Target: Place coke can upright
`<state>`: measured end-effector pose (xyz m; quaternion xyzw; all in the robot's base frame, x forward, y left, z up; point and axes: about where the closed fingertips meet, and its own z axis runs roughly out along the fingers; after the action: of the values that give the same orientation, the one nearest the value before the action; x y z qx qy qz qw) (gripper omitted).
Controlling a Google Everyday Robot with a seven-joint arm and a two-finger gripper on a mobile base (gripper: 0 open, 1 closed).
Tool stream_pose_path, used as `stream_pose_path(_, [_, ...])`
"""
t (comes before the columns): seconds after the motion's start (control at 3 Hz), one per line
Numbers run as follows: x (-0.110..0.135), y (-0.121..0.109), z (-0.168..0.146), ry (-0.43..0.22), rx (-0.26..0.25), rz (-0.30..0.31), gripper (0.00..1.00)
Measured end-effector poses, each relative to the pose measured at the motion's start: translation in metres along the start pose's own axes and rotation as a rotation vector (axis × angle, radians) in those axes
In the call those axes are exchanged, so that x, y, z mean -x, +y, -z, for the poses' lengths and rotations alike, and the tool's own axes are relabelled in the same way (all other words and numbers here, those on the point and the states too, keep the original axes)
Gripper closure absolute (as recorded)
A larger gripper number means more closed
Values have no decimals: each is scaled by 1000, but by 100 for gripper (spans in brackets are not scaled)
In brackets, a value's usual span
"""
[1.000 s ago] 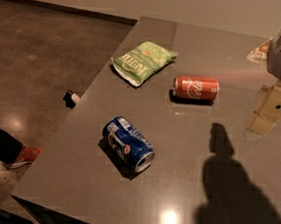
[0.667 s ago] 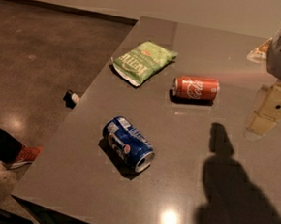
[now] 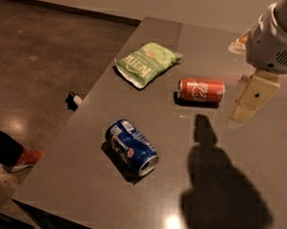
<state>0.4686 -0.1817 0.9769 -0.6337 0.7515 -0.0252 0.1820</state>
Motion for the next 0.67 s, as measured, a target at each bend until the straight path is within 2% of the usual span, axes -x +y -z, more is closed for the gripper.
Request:
stream_pose_path(0.33, [21, -16, -18, -11, 22, 36, 0])
stream_pose_path(0.67, [37, -32, -48, -11, 82, 58, 0])
